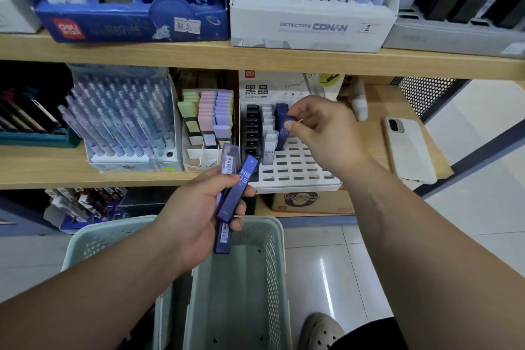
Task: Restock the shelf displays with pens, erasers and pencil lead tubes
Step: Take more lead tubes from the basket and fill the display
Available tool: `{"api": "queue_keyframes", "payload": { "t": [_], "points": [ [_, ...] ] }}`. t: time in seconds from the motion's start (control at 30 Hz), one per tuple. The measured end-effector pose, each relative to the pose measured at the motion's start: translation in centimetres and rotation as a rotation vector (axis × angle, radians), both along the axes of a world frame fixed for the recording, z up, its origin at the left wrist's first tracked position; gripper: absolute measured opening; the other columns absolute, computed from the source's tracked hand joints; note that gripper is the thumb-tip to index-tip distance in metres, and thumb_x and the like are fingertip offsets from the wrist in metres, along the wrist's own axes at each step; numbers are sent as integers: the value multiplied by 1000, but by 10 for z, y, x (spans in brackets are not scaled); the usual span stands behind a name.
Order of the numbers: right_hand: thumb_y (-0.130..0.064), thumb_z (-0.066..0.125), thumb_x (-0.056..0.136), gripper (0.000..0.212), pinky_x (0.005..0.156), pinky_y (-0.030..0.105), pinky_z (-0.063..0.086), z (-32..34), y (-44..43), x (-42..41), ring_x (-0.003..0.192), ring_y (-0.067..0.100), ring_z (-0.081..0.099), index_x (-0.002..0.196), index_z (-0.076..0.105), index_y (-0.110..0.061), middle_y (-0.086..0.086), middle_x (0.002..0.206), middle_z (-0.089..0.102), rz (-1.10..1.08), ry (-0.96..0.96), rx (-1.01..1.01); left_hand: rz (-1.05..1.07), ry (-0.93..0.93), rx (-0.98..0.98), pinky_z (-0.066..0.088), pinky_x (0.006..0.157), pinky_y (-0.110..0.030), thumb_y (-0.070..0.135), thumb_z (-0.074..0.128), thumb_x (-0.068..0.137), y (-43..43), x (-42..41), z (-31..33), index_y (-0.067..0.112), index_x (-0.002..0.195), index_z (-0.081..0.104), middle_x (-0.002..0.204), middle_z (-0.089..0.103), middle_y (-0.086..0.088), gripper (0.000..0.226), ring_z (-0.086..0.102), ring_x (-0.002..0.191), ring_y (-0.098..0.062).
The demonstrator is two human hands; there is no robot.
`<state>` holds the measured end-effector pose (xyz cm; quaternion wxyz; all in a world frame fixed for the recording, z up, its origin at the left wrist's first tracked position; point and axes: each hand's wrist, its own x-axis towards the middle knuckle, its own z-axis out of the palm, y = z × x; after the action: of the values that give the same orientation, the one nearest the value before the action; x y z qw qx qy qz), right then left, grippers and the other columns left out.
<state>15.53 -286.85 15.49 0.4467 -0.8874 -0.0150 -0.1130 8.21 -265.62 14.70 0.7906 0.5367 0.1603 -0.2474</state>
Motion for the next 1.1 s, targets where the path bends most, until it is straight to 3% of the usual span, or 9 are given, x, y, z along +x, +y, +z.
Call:
{"api": "queue_keyframes", "payload": {
  "t": [0.1,0.37,0.57,0.67,0.77,0.9,0.97,1.1],
  "points": [
    [-12,78,87,19,59,7,43,-2,1,1,63,-5,55,85,67,-27,-10,79,63,38,34,-36,2,-7,0,37,43,-25,13,52,98,3,1,0,12,124,62,83,68,-12,27,49,53,-16],
    [-12,76,88,14,57,7,41,-7,-2,6,59,-4,55,91,70,-23,-13,75,61,4,-4,-100,-6,-20,-25,38,45,-26,14,54,98,9,2,2,13,120,63,85,69,-12,24,51,55,-17],
    [-18,76,87,13,64,7,37,-17,-4,9,66,-6,56,100,79,-23,-12,91,70,-55,3,-261,-5,-22,-20,38,45,-27,14,56,98,10,1,4,13,120,63,89,71,-13,24,52,56,-18],
    [-24,76,88,7,61,17,41,-7,-4,5,61,-2,57,93,74,-29,-17,79,65,-130,-16,-165,-18,-33,-3,41,45,-27,15,56,98,8,-1,6,13,121,63,95,74,-15,24,56,57,-17],
    [-30,71,91,12,61,24,46,9,3,-4,60,3,59,81,70,-25,-9,70,67,-172,-16,7,-37,-53,4,41,45,-26,16,57,97,5,-3,10,12,123,62,100,75,-16,27,56,56,-17],
    [-35,70,92,30,52,28,45,27,16,-26,59,16,64,83,72,-7,8,75,73,101,306,260,-38,-79,-21,39,43,-24,17,58,96,-1,-8,14,10,125,62,102,75,-15,29,54,54,-16],
    [-31,73,90,23,51,25,44,28,19,-36,62,17,65,88,74,-8,10,78,74,252,445,284,-37,-91,-16,39,43,-24,17,59,96,-3,-10,15,10,124,62,101,75,-14,29,54,54,-15],
    [-12,73,90,6,53,23,44,24,20,-47,67,16,67,94,73,-7,11,80,75,368,464,327,-58,-102,-1,39,42,-24,19,61,94,-6,-14,14,9,125,61,98,74,-13,33,54,55,-17]
  ]
}}
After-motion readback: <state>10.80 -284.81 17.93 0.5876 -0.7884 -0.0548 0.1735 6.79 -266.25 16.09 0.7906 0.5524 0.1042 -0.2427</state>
